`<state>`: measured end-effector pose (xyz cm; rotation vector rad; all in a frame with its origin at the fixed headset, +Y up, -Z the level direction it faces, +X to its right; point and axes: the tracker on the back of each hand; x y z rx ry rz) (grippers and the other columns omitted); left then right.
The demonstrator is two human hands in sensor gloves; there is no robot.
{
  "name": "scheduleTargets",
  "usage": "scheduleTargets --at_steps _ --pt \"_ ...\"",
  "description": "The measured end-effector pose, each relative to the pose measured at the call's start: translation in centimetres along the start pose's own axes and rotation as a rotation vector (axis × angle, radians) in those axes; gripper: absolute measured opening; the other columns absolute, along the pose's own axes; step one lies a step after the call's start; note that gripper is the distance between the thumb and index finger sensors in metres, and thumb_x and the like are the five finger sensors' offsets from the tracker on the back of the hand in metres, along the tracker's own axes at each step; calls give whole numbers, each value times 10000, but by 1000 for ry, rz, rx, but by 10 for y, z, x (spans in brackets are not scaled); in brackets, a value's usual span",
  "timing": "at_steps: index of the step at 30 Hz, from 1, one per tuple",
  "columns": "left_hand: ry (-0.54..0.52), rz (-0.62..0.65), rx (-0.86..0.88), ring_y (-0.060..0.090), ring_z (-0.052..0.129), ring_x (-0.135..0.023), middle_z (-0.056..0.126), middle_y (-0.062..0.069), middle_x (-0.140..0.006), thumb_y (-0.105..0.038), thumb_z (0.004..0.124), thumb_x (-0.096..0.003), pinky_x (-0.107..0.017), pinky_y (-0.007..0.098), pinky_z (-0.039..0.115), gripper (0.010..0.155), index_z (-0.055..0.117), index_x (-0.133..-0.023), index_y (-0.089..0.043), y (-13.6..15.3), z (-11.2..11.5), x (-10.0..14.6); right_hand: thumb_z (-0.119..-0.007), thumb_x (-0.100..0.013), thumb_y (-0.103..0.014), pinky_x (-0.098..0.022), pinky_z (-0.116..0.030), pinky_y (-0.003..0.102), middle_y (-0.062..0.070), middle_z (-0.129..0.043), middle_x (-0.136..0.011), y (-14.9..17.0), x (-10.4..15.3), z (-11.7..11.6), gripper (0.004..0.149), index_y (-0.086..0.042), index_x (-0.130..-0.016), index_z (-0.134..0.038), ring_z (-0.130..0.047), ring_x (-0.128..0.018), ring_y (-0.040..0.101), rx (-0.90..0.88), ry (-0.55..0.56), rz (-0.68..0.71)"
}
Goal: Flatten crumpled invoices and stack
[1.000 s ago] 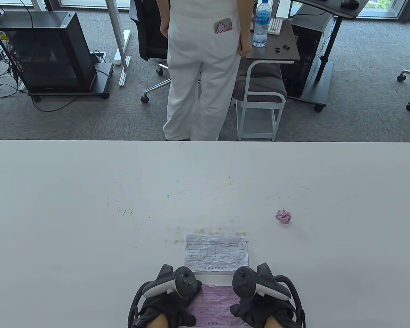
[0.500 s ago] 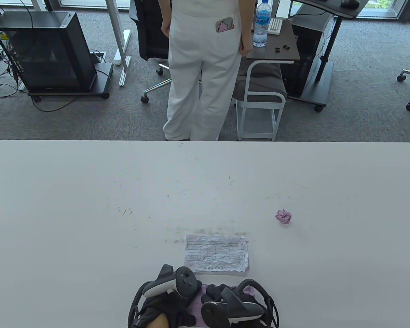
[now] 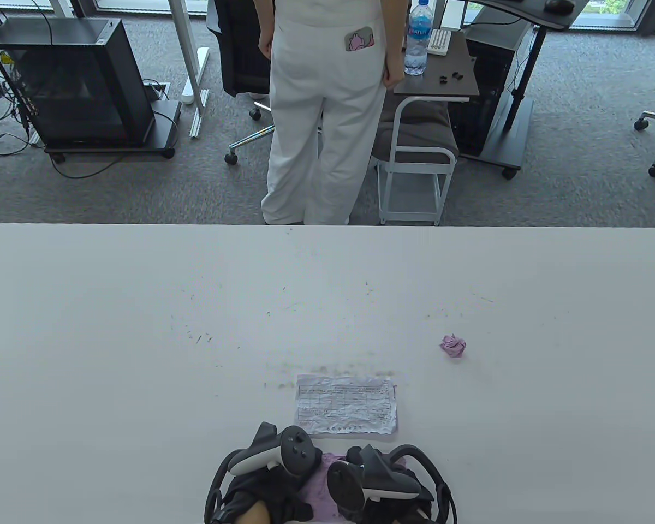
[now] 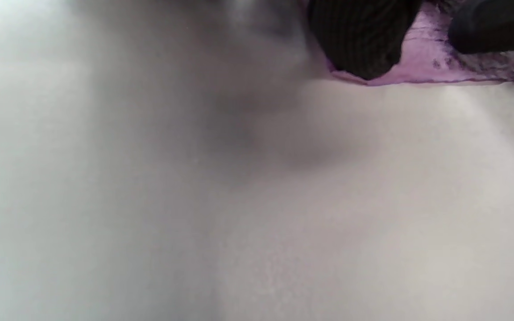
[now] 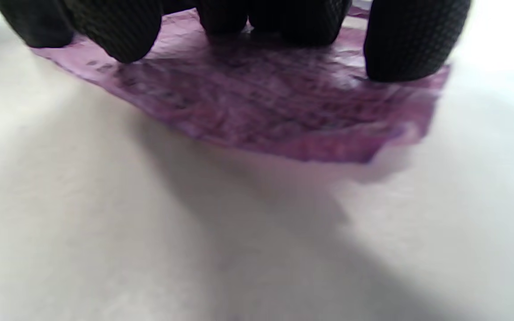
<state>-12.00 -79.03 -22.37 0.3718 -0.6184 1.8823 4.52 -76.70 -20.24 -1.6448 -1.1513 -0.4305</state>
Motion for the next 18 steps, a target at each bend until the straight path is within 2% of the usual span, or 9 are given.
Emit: scheduleTargets --at_steps 7,18 --pt "-1 -1 1 560 -156 -861 -177 113 -988 -399 779 -553 -612 691 161 854 95 -1058 -321 0 0 0 -686 -566 -496 -472 -802 560 266 -499 -1045 6 1 3 646 -83 -1018 -481 -685 -850 418 61 -39 -145" --pt "-2 -1 3 559 -157 -861 -178 111 -988 -398 779 -554 -612 690 159 854 94 -1059 -322 0 0 0 -678 -574 -498 -447 -825 534 327 -553 -1001 21 3 2 655 -17 -986 -508 -755 -798 435 23 -105 -310"
Point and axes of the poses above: the tracker on the back of each hand, its own y axis roughly to the little-finger side, its own x axis roughly from the fingertips to the wrist, z = x × y
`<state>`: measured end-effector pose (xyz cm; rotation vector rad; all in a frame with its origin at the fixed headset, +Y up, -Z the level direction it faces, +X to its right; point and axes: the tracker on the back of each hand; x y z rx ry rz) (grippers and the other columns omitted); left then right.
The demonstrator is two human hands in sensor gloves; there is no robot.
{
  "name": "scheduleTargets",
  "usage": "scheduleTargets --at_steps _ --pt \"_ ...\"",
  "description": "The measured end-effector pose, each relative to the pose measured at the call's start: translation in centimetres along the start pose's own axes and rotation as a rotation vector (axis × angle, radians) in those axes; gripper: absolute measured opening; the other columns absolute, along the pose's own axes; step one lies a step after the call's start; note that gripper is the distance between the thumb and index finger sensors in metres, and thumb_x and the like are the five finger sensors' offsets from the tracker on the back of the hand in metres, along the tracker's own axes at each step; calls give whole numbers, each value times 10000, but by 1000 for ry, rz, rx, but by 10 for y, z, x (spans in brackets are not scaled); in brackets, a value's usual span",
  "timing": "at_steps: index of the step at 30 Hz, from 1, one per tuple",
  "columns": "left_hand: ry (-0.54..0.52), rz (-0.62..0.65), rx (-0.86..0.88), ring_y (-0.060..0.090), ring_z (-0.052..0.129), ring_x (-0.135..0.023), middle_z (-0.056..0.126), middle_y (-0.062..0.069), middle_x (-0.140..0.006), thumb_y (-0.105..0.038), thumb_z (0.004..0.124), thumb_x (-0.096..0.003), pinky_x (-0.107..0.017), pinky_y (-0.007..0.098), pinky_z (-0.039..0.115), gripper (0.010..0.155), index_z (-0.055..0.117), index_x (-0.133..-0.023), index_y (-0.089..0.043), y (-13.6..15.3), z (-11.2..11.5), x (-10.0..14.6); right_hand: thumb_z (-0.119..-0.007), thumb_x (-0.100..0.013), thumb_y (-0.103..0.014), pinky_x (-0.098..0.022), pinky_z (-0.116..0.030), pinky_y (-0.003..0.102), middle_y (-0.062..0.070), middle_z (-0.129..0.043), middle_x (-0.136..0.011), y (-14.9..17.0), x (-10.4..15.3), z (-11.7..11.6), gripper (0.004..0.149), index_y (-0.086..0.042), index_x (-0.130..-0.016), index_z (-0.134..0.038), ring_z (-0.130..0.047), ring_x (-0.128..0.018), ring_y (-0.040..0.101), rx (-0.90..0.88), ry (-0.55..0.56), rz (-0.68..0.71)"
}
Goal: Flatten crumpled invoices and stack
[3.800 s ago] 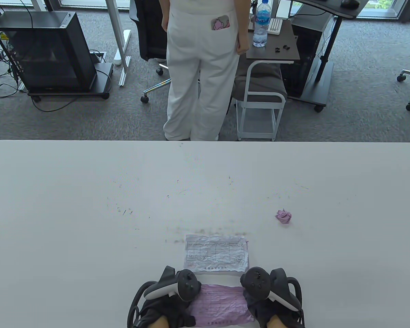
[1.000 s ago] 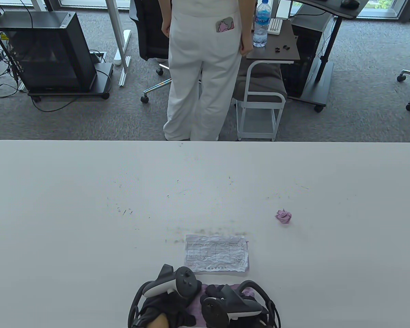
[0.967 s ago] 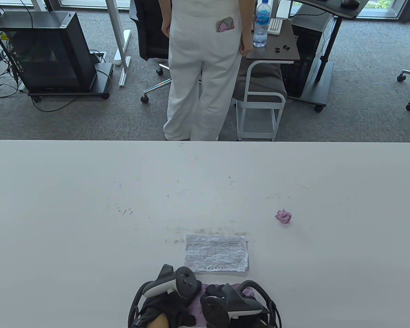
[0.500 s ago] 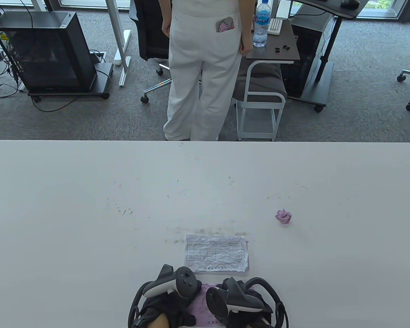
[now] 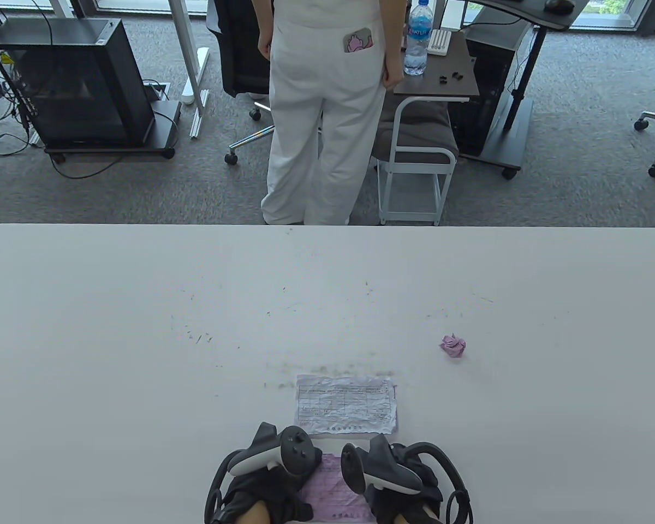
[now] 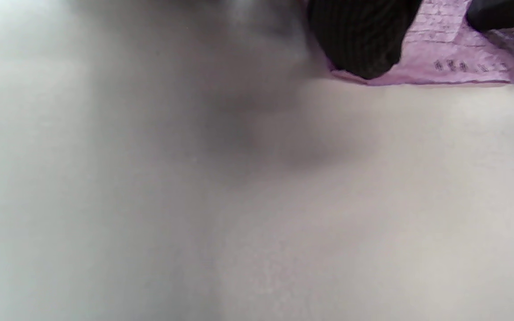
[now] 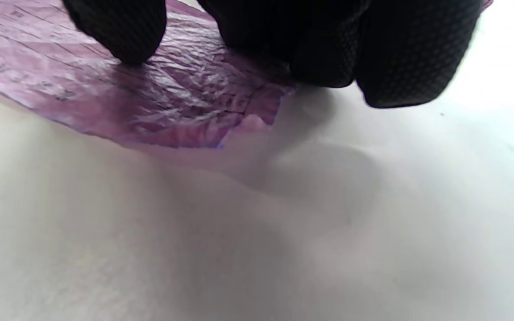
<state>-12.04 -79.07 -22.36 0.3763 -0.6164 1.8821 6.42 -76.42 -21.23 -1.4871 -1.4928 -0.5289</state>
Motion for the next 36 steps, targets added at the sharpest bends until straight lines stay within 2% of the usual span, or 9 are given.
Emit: scheduleTargets --at_steps 9,13,16,19,23,25,28,30,36 --pt "-2 2 0 560 -157 -860 -177 113 -988 -397 779 -554 -611 691 158 853 96 -1060 -320 0 0 0 -675 -581 -502 -426 -848 509 339 -560 -995 17 -1 -1 664 -4 -987 -507 -769 -791 440 -64 -45 -95" --pt "-2 2 1 560 -157 -860 -177 113 -989 -396 780 -554 -611 691 158 853 97 -1059 -321 0 0 0 -678 -576 -505 -426 -844 524 321 -547 -1018 27 5 3 653 -39 -1011 -536 -757 -811 450 -138 54 -71" --pt "-2 1 0 562 -155 -860 -175 115 -989 -395 781 -553 -611 693 161 854 98 -1059 -320 0 0 0 -682 -567 -502 -443 -826 562 313 -525 -1030 23 14 13 642 -67 -1015 -534 -734 -831 453 -144 210 68" --pt "-2 2 2 562 -156 -859 -175 115 -989 -394 781 -553 -610 693 160 854 98 -1060 -318 1 0 -1 -690 -561 -484 -475 -789 617 284 -513 -1052 0 22 18 592 -121 -1011 -561 -703 -865 447 -131 265 343" --pt "-3 3 2 562 -156 -860 -176 114 -989 -395 781 -553 -610 692 159 855 97 -1060 -319 1 0 -1 -687 -563 -472 -507 -788 598 224 -539 -1065 -42 30 16 526 -175 -989 -605 -708 -880 413 -49 232 659" --pt "-3 4 3 562 -156 -859 -175 115 -989 -395 781 -553 -610 692 158 854 99 -1061 -318 1 0 -1 -690 -561 -468 -506 -795 592 210 -594 -1048 -57 33 12 505 -180 -973 -640 -741 -862 402 -26 171 711" --pt "-3 4 3 562 -157 -859 -175 114 -989 -392 782 -554 -610 692 158 853 99 -1061 -319 1 0 -1 -682 -568 -477 -532 -764 605 197 -590 -1049 -63 28 3 495 -184 -966 -655 -711 -865 393 8 36 708" --pt "-3 4 3 562 -157 -859 -176 114 -989 -391 782 -555 -609 692 157 854 97 -1060 -319 1 0 -1 -680 -569 -476 -530 -760 612 158 -562 -1053 -58 24 2 482 -199 -963 -654 -667 -871 367 -40 35 691" --pt "-2 2 1 561 -156 -860 -176 113 -989 -397 780 -553 -610 691 160 854 96 -1059 -321 1 0 -1 -685 -577 -475 -515 -759 614 110 -694 -959 -35 12 4 434 -209 -919 -720 -754 -783 333 -197 -80 553"
Point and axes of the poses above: the tracker on the back of each hand, its own y axis roughly to the little-finger side, its own x axis roughly from the fingertips to the wrist, z = x × y
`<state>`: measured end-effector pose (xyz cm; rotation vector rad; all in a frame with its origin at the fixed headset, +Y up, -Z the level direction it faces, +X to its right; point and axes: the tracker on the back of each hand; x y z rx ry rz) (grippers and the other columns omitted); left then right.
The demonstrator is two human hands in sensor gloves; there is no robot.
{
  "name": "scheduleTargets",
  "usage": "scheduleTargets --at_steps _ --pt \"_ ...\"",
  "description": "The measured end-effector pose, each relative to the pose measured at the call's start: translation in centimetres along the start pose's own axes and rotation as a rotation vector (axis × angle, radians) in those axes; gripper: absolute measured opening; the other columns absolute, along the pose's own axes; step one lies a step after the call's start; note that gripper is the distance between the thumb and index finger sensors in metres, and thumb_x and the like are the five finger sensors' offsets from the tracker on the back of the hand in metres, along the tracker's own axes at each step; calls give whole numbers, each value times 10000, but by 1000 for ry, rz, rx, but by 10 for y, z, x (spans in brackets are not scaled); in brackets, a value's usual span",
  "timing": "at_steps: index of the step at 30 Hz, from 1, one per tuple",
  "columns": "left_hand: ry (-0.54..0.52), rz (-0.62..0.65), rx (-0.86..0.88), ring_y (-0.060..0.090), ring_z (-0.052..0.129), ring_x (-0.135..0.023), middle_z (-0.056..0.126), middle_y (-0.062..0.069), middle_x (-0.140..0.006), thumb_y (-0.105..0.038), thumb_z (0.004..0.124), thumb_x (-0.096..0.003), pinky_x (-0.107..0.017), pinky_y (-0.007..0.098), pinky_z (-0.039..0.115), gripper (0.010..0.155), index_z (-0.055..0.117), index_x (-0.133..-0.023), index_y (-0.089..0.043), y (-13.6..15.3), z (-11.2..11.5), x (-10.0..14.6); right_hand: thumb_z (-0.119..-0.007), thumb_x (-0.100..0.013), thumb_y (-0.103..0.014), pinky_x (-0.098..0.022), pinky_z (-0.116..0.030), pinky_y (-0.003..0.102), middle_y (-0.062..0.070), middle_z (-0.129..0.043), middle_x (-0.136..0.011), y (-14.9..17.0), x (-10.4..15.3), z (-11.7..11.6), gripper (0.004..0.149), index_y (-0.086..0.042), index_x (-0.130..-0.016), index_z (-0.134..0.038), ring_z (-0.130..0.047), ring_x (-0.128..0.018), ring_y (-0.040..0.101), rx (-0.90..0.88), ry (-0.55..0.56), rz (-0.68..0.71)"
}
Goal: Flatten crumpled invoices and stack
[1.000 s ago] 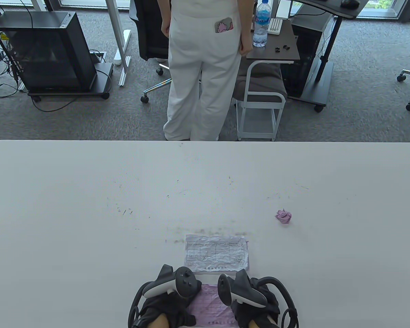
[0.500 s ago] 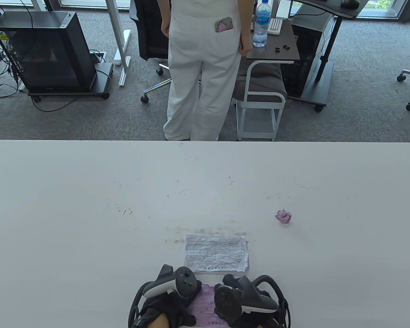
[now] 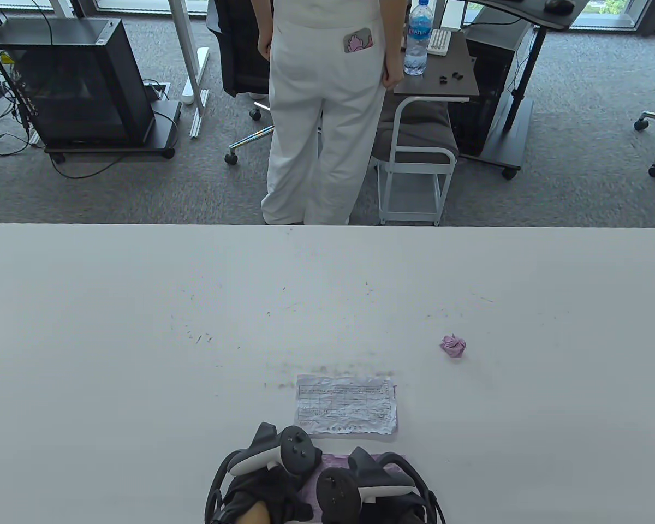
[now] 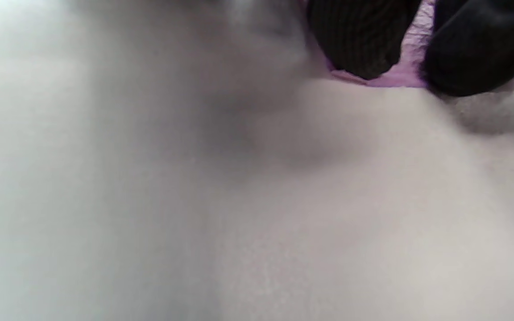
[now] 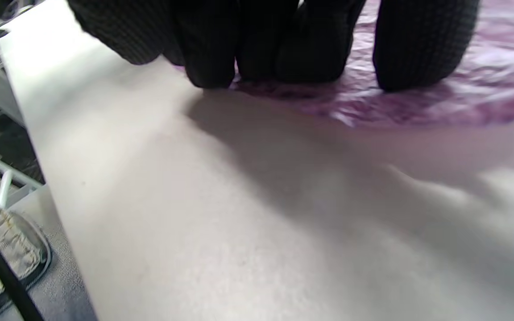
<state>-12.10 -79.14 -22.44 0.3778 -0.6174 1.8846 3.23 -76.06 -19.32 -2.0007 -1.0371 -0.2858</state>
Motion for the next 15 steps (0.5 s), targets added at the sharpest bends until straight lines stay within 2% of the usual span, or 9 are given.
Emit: scheduleTargets --at_steps 9,15 --pt "-2 -2 2 559 -156 -861 -175 111 -989 -397 780 -552 -611 689 159 852 99 -1059 -322 0 0 0 -693 -578 -501 -502 -759 589 90 -856 -790 36 9 1 381 -218 -794 -830 -884 -641 315 -138 -58 -174" --pt "-3 -2 2 558 -157 -861 -176 111 -989 -398 779 -552 -611 689 158 853 97 -1059 -322 0 1 0 -698 -574 -509 -475 -783 580 80 -908 -710 55 15 -1 367 -223 -721 -875 -920 -574 304 -177 -52 -252"
Point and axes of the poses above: the tracker on the back of each hand, its own y axis roughly to the little-finger side, its own x axis roughly from the fingertips to the wrist, z = x × y
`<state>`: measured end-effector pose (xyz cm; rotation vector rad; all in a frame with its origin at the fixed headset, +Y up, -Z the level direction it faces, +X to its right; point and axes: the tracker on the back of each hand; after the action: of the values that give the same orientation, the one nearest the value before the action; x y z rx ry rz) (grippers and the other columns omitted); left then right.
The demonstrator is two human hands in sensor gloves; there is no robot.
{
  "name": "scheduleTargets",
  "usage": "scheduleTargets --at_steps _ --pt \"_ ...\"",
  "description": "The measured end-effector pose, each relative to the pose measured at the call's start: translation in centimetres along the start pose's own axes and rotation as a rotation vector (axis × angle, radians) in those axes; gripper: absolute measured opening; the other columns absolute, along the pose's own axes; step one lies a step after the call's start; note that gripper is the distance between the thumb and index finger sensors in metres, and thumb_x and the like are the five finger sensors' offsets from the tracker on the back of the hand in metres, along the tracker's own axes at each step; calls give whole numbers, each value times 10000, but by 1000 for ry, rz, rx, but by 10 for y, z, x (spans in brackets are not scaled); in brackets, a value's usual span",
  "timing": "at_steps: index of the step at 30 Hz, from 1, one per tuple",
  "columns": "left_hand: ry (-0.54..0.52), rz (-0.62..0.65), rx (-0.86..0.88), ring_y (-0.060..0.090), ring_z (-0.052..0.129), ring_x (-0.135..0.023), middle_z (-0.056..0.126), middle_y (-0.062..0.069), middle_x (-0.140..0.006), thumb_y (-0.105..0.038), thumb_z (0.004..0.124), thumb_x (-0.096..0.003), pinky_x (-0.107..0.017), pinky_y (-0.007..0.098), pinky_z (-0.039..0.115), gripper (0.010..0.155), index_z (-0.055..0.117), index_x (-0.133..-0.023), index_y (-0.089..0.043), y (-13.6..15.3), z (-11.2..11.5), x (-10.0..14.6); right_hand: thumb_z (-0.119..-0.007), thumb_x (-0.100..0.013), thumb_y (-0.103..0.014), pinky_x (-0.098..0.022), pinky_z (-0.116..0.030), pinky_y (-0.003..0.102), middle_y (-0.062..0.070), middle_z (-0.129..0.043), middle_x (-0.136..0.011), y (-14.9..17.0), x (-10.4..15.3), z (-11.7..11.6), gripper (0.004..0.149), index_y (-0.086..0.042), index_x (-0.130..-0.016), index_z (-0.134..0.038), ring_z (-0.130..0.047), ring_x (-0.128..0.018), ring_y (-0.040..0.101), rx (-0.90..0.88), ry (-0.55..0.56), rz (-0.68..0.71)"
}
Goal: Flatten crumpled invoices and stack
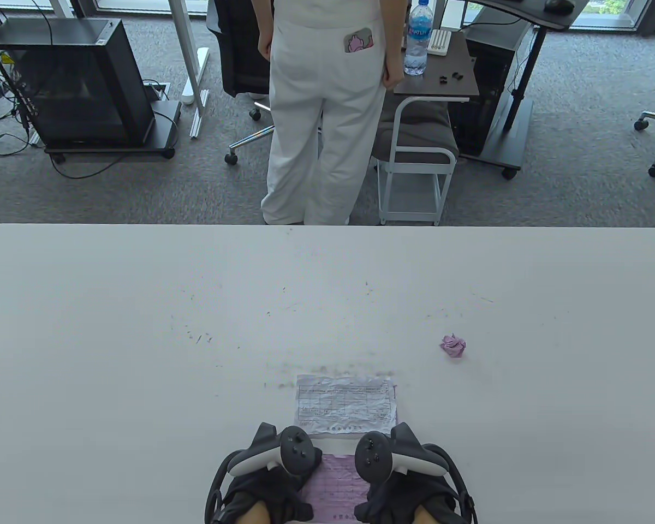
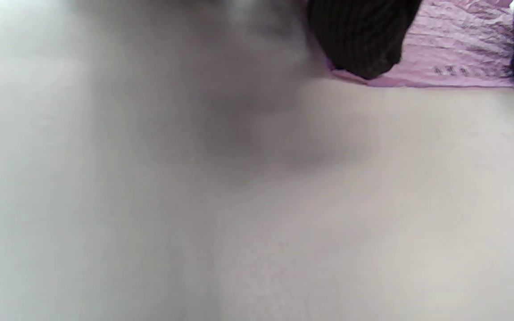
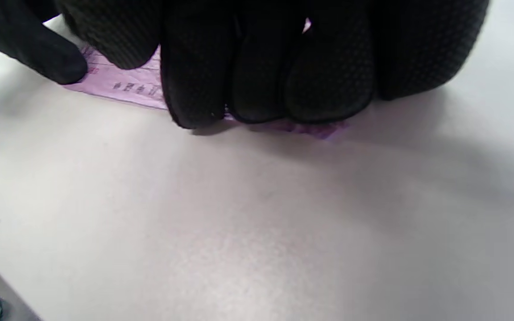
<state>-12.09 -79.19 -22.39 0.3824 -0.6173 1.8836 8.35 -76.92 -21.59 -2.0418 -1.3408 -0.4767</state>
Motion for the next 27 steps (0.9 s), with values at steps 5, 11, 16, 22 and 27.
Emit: scheduleTargets --at_steps 5,11,16,22,27 --pt "0 1 1 559 -158 -859 -176 112 -989 -397 780 -553 -610 690 157 853 98 -1060 -320 0 0 0 -697 -574 -506 -460 -794 576 84 -925 -677 10 1 0 368 -217 -699 -887 -933 -545 302 -34 6 -42" --pt "0 2 1 560 -157 -859 -175 113 -989 -395 781 -552 -609 691 158 853 100 -1060 -319 1 0 0 -703 -571 -498 -445 -812 592 122 -951 -637 18 8 5 398 -172 -690 -897 -942 -500 305 -62 57 -59" --pt "1 3 2 562 -156 -858 -175 115 -989 -394 782 -553 -609 693 159 853 99 -1060 -319 1 0 -1 -707 -562 -493 -421 -832 582 147 -929 -695 15 32 24 414 -160 -744 -872 -934 -534 315 -74 426 43" --pt "1 2 0 564 -155 -858 -175 116 -989 -394 782 -553 -609 694 159 854 100 -1060 -317 1 0 -1 -702 -566 -417 -461 -816 566 207 -741 -948 -11 26 20 458 -122 -916 -722 -818 -765 404 -33 535 246" --pt "1 3 -1 564 -154 -859 -174 117 -989 -394 782 -552 -609 694 160 855 99 -1060 -317 1 0 -1 -682 -572 -387 -494 -783 581 219 -549 -1059 -40 2 -2 519 -115 -1001 -572 -680 -879 446 170 404 255"
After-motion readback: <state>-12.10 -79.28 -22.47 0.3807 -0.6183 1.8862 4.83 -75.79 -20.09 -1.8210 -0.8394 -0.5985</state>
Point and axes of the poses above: the tracker on the back of each hand, its own y axis roughly to the little-finger side, its own x axis roughly from the fingertips to the wrist, z = x × y
